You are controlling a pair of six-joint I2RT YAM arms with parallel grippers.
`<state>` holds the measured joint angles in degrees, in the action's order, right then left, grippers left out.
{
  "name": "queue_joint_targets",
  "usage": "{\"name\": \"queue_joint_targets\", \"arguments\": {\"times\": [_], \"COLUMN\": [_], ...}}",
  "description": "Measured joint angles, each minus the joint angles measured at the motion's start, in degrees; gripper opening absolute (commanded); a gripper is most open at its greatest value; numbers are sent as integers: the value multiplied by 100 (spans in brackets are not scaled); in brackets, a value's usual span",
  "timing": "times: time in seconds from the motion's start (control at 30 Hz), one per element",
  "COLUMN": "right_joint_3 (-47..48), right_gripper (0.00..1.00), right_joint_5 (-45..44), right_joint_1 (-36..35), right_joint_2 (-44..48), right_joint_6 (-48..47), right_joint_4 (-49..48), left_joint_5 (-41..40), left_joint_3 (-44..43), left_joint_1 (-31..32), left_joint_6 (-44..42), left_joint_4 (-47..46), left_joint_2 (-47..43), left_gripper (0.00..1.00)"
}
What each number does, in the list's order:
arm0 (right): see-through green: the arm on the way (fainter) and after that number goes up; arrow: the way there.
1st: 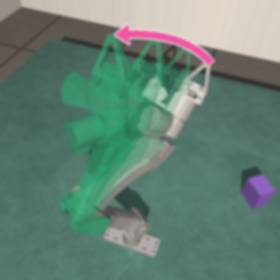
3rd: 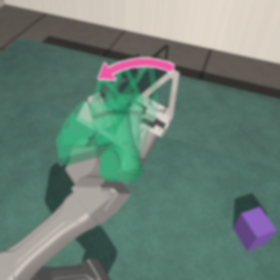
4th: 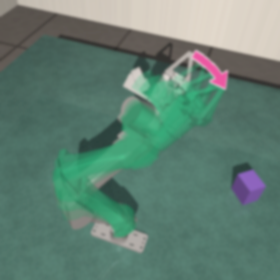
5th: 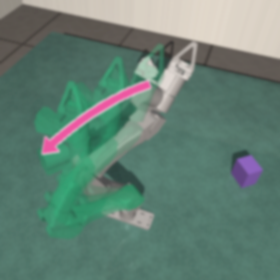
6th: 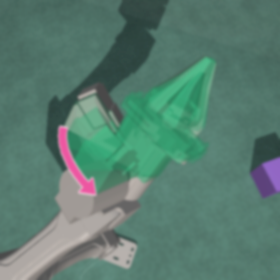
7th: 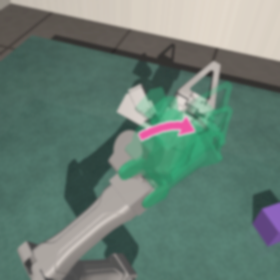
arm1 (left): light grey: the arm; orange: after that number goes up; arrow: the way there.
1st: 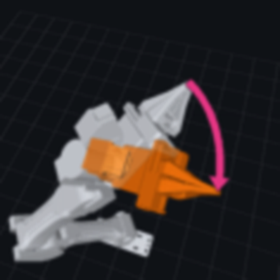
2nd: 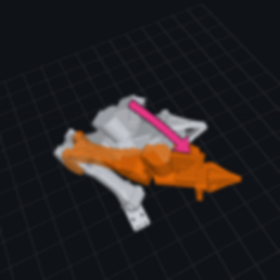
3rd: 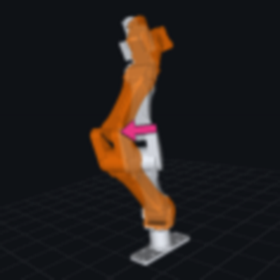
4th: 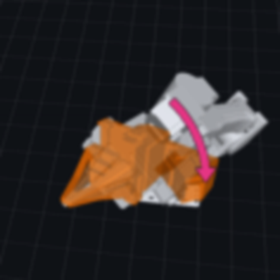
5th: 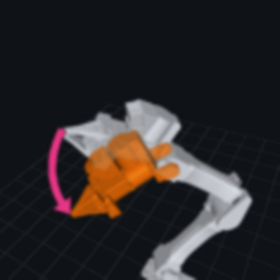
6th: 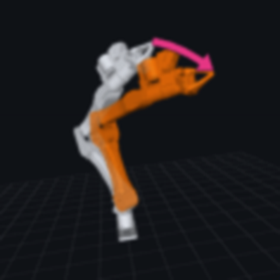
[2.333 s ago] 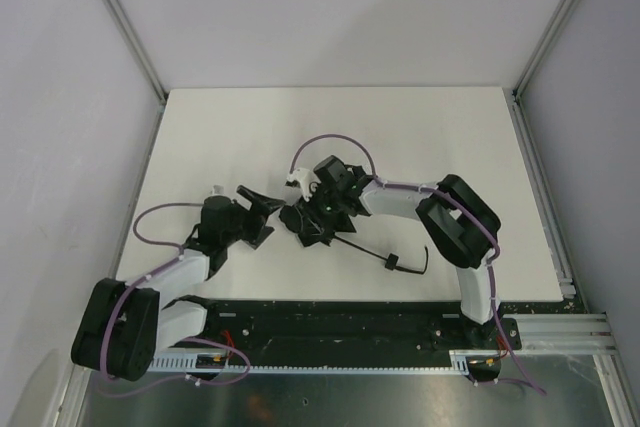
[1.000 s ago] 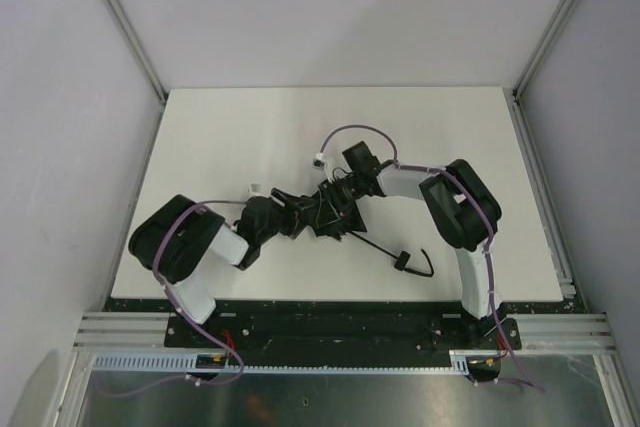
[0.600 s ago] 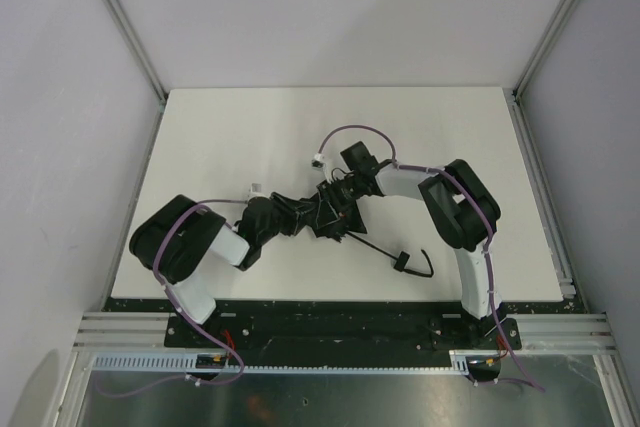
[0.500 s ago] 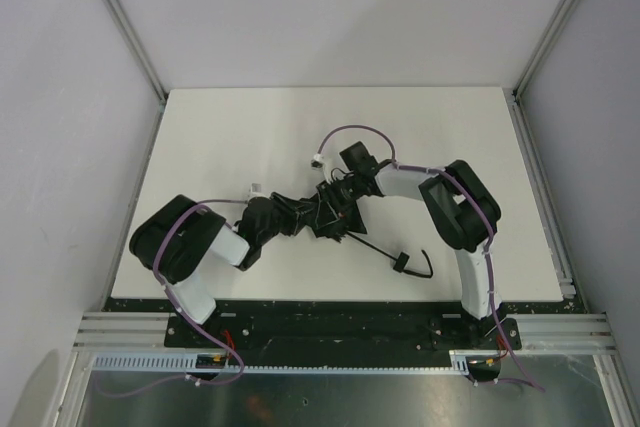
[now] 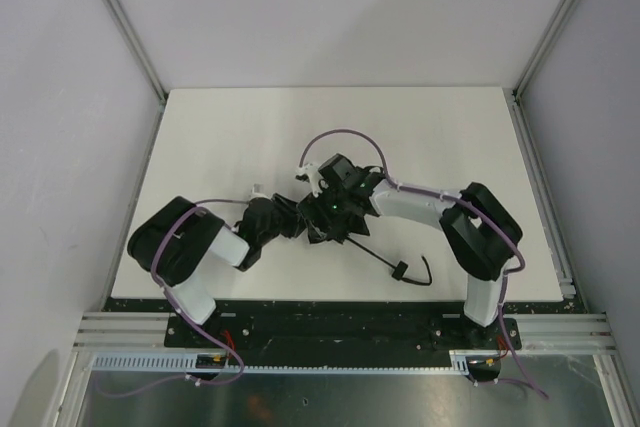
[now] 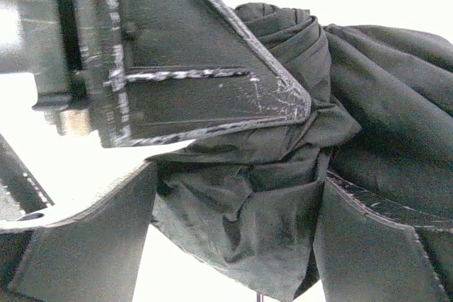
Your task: Put away the umbrella
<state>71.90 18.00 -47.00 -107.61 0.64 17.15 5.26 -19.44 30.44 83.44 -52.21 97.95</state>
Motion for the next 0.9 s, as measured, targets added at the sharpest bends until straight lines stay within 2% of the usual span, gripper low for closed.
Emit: {"name": "queue_joint_targets", "arguments": {"times": [0.27, 0.43, 0.67, 0.9], "right_joint_3": [-435, -595, -608, -592], "right_gripper": [86, 82, 77, 33], "right_joint_5": [-2378, -3390, -4577, -4645], "right_joint_1": [-1032, -1513, -1641, -1585], "right_joint_2": [713, 511, -151, -367], "right_joint_6": [-549, -951, -1198, -940], "right_joint_4": [-192, -490, -1054, -1403], "left_joint_5": [157, 280, 492, 566], "left_joint_3": [-181, -476, -789, -1119], "left_joint_1": [-20, -72, -212, -315], "left_joint_6": [9, -7, -68, -142], "left_joint_4": [837, 1700, 2566, 3259], "left_joint_2": [-291, -481, -601, -612], "left_gripper": [0, 0, 0, 0]}}
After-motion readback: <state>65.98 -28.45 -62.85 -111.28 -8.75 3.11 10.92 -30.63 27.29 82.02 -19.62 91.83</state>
